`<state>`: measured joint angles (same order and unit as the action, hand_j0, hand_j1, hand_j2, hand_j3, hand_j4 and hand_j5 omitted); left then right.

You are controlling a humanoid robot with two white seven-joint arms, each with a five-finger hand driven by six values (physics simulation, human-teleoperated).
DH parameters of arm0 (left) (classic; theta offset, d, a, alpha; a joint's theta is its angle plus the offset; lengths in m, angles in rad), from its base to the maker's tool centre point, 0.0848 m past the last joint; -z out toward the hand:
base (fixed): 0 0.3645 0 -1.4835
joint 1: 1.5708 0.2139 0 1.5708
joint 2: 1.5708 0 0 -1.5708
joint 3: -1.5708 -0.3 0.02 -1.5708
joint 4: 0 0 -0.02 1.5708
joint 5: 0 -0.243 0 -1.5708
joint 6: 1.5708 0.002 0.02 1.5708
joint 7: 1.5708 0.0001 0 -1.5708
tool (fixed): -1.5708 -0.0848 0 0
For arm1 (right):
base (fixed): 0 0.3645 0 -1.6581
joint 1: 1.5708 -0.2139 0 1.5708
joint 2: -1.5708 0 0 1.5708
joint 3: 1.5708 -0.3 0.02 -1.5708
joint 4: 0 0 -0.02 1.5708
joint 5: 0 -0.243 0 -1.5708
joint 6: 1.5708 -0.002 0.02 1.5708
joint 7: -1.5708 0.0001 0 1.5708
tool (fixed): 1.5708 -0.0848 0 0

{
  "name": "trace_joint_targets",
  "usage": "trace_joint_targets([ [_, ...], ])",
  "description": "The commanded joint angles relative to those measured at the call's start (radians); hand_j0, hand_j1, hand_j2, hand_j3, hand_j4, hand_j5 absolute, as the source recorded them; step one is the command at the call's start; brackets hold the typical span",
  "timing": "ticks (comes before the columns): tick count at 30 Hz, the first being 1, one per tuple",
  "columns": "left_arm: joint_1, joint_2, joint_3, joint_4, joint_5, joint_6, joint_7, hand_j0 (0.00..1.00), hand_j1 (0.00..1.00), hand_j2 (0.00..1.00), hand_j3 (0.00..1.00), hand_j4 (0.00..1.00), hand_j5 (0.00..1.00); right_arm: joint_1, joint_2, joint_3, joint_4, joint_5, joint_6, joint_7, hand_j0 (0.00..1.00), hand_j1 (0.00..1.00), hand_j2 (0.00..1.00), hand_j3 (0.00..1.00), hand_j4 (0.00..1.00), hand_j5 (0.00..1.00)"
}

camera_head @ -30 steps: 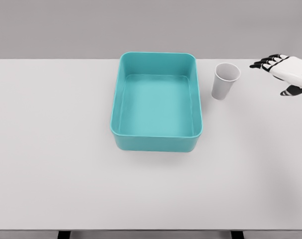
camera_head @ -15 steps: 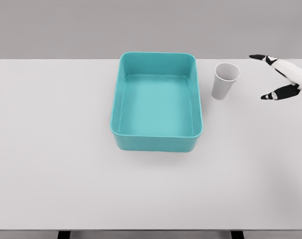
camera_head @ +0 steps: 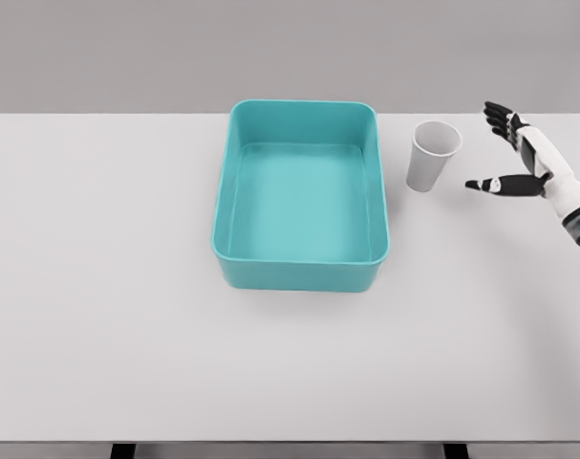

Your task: Put the paper cup into the basket with your right arm

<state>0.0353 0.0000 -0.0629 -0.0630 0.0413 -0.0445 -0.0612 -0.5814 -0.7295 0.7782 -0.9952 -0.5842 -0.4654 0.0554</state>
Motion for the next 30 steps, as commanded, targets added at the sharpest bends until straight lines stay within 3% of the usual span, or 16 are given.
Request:
trace_joint_targets([
  [1, 0.0, 0.0, 0.0, 0.0, 0.0, 0.0, 0.0, 1.0, 1.0, 1.0, 1.0, 1.0, 1.0, 0.0, 0.055, -0.024, 0.036, -0.036, -0.001, 0.0, 1.0, 1.0, 1.0, 1.0, 1.0, 1.0],
  [30, 0.0, 0.0, 0.0, 0.0, 0.0, 0.0, 0.0, 1.0, 1.0, 1.0, 1.0, 1.0, 1.0, -0.003, 0.14, -0.014, 0.021, -0.028, -0.006, 0.001, 1.0, 1.0, 1.0, 1.0, 1.0, 1.0],
])
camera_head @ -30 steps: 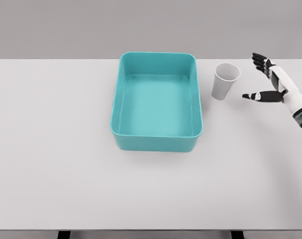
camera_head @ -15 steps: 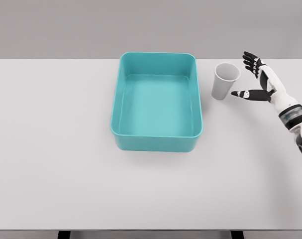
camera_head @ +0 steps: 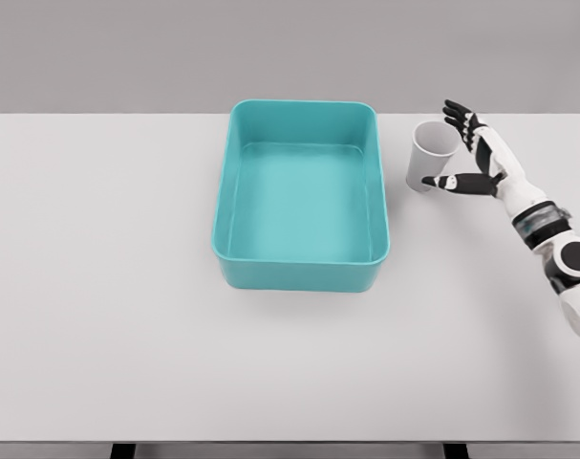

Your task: Put the paper cup into the basket with your right arm

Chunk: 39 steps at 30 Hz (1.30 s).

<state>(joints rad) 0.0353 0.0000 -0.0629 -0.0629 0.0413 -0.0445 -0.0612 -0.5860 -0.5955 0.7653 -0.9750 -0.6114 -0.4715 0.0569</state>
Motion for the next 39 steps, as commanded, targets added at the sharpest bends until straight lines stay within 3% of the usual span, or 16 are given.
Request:
trace_joint_targets([
  [1, 0.0, 0.0, 0.0, 0.0, 0.0, 0.0, 0.0, 1.0, 1.0, 1.0, 1.0, 1.0, 1.0, 0.0, 0.008, -0.001, 0.004, 0.001, 0.001, 0.0, 1.0, 1.0, 1.0, 1.0, 1.0, 1.0],
  [26, 0.0, 0.0, 0.0, 0.0, 0.0, 0.0, 0.0, 1.0, 1.0, 1.0, 1.0, 1.0, 1.0, -0.005, 0.037, 0.003, -0.002, 0.007, -0.018, 0.0, 0.99, 0.99, 0.99, 0.99, 0.99, 0.99],
  [29, 0.0, 0.0, 0.0, 0.0, 0.0, 0.0, 0.0, 1.0, 1.0, 1.0, 1.0, 1.0, 1.0, -0.005, 0.037, 0.003, -0.002, 0.007, -0.047, 0.0, 0.7, 0.7, 0.7, 0.7, 0.7, 0.7],
  [30, 0.0, 0.0, 0.0, 0.0, 0.0, 0.0, 0.0, 1.0, 1.0, 1.0, 1.0, 1.0, 1.0, -0.005, 0.039, 0.003, -0.001, 0.007, -0.059, 0.0, 0.65, 0.65, 0.65, 0.65, 0.65, 0.65],
  [32, 0.0, 0.0, 0.0, 0.0, 0.0, 0.0, 0.0, 1.0, 1.0, 1.0, 1.0, 1.0, 1.0, -0.005, 0.04, 0.003, -0.001, 0.007, -0.061, 0.0, 0.58, 0.58, 0.58, 0.58, 0.58, 0.58],
  [39, 0.0, 0.0, 0.0, 0.0, 0.0, 0.0, 0.0, 1.0, 1.0, 1.0, 1.0, 1.0, 1.0, -0.006, 0.039, 0.003, -0.002, 0.007, -0.076, 0.0, 0.56, 0.56, 0.56, 0.56, 0.56, 0.56],
])
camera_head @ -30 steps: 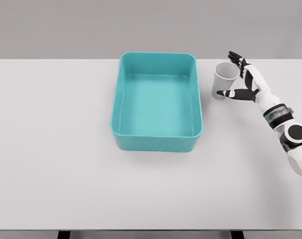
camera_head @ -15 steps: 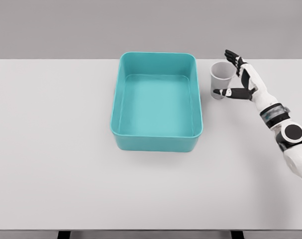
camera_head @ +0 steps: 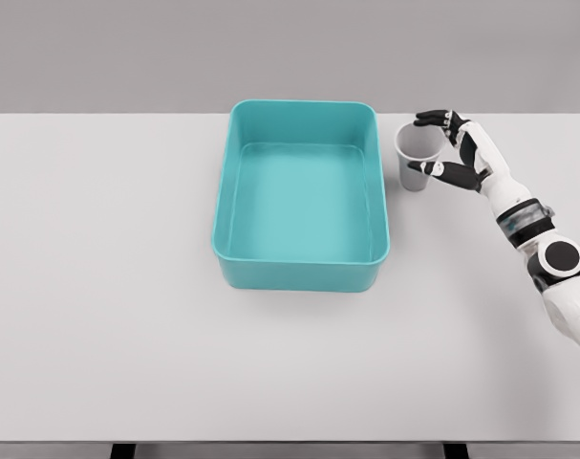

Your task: Put the paper cup into the basket with your right arm

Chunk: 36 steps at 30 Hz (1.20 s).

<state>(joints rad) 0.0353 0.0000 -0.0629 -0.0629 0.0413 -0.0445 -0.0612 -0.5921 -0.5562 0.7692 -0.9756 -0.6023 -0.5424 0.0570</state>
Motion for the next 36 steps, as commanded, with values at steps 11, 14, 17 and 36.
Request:
trace_joint_targets([
  [11, 0.0, 0.0, 0.0, 0.0, 0.0, 0.0, 0.0, 1.0, 1.0, 1.0, 1.0, 1.0, 1.0, -0.029, -0.05, -0.002, -0.055, -0.002, -0.057, 0.001, 0.57, 0.57, 0.57, 0.57, 0.57, 0.57],
  [14, 0.0, 0.0, 0.0, 0.0, 0.0, 0.0, 0.0, 1.0, 1.0, 1.0, 1.0, 1.0, 1.0, -0.04, -0.07, -0.001, -0.081, 0.001, -0.068, 0.001, 0.57, 0.57, 0.57, 0.57, 0.57, 0.57],
  [17, 0.0, 0.0, 0.0, 0.0, 0.0, 0.0, 0.0, 1.0, 1.0, 1.0, 1.0, 1.0, 1.0, -0.052, -0.073, 0.002, -0.083, 0.009, -0.068, 0.001, 0.57, 0.57, 0.57, 0.57, 0.57, 0.57],
  [36, 0.0, 0.0, 0.0, 0.0, 0.0, 0.0, 0.0, 1.0, 1.0, 1.0, 1.0, 1.0, 1.0, -0.169, -0.03, 0.075, -0.097, 0.041, -0.068, 0.0, 0.6, 0.6, 0.6, 0.6, 0.6, 0.6],
])
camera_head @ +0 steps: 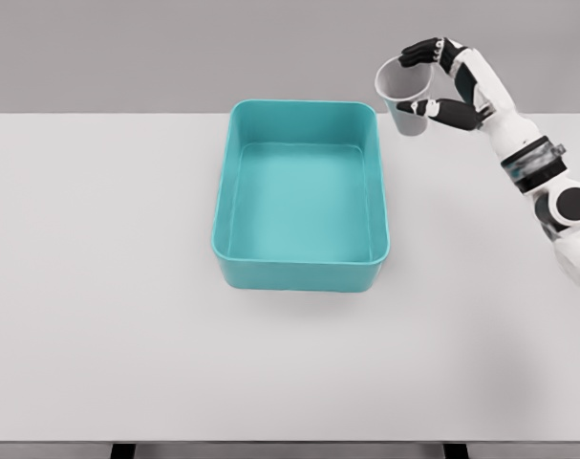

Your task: Put the paper cup into the basket with your right arm

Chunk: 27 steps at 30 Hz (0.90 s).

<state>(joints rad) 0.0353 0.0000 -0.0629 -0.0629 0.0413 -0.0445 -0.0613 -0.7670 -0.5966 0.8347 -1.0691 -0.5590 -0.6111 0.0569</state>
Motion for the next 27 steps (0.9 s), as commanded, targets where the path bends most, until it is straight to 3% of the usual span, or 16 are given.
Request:
trace_joint_targets([
  [1, 0.0, 0.0, 0.0, 0.0, 0.0, 0.0, 0.0, 1.0, 1.0, 1.0, 1.0, 1.0, 1.0, -0.003, 0.021, 0.01, -0.003, -0.002, 0.0, 0.0, 0.6, 0.6, 0.6, 0.6, 0.6, 0.6],
  [9, 0.0, 0.0, 0.0, 0.0, 0.0, 0.0, 0.0, 1.0, 1.0, 1.0, 1.0, 1.0, 1.0, -0.031, 0.093, 0.03, -0.003, 0.013, 0.0, -0.002, 0.62, 0.62, 0.62, 0.62, 0.62, 0.62],
  [13, 0.0, 0.0, 0.0, 0.0, 0.0, 0.0, 0.0, 1.0, 1.0, 1.0, 1.0, 1.0, 1.0, -0.023, 0.098, 0.052, -0.003, 0.011, 0.0, 0.0, 0.8, 0.8, 0.8, 0.8, 0.8, 0.8],
  [15, 0.0, 0.0, 0.0, 0.0, 0.0, 0.0, 0.0, 1.0, 1.0, 1.0, 1.0, 1.0, 1.0, -0.023, 0.1, 0.058, -0.003, 0.011, 0.0, 0.0, 0.83, 0.83, 0.83, 0.83, 0.83, 0.83],
  [27, 0.0, 0.0, 0.0, 0.0, 0.0, 0.0, 0.0, 1.0, 1.0, 1.0, 1.0, 1.0, 1.0, -0.043, 0.118, 0.052, -0.019, 0.014, 0.0, 0.0, 0.85, 0.85, 0.85, 0.85, 0.85, 0.85],
])
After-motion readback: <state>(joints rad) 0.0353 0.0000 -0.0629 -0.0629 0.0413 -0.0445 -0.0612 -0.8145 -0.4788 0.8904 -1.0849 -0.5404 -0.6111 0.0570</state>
